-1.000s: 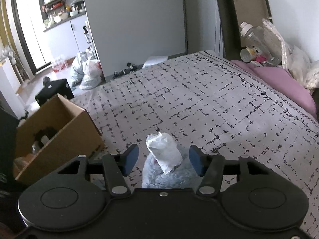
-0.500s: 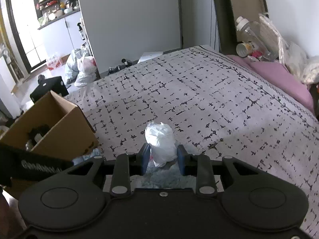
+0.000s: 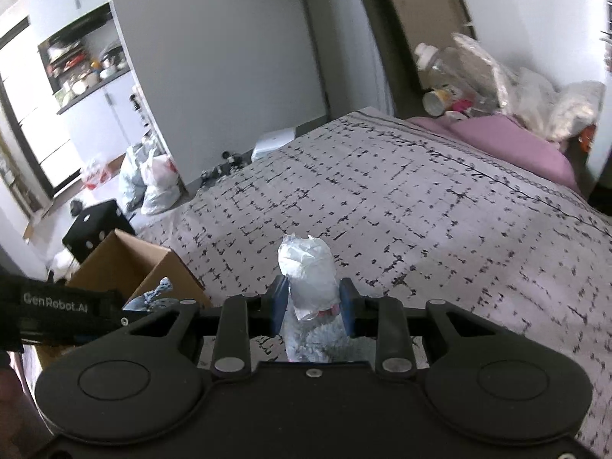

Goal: Organize soft objects
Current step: 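Carry the grey plush with the left tool while the right tool carries the plastic bag to the box, then open the left tool over the box while the right tool releases the plastic bag inside, then move the right tool to the grey mouse plush and grasp it, then lift the grey mouse plush with the right tool and carry it over the box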

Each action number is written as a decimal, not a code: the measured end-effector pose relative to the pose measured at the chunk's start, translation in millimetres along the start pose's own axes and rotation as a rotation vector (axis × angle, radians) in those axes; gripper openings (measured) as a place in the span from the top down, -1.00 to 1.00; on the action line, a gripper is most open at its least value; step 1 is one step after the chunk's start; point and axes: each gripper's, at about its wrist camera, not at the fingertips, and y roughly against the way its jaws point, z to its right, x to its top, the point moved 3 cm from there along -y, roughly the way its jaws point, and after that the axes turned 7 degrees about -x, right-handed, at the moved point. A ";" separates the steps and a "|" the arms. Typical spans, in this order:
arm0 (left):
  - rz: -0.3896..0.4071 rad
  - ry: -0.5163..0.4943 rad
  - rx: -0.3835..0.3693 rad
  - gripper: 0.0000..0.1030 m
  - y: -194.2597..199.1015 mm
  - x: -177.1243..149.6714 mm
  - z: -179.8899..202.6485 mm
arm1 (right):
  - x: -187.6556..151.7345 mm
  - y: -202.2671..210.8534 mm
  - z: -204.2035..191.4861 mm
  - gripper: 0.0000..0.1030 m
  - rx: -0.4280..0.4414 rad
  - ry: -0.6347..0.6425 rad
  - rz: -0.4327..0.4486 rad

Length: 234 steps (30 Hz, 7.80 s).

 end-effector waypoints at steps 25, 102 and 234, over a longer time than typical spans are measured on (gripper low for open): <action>0.109 -0.102 -0.038 0.22 62.5 18.1 -30.0 | 1.2 44.8 -56.5 0.44 0.106 -0.005 0.091; 0.150 -0.075 0.035 -0.70 74.8 50.3 -96.8 | -4.5 25.0 -92.6 -0.85 0.086 -0.090 -0.082; 0.194 0.220 -0.221 0.66 74.8 56.8 -83.6 | 4.6 -9.2 -100.2 0.34 0.468 -0.417 -0.037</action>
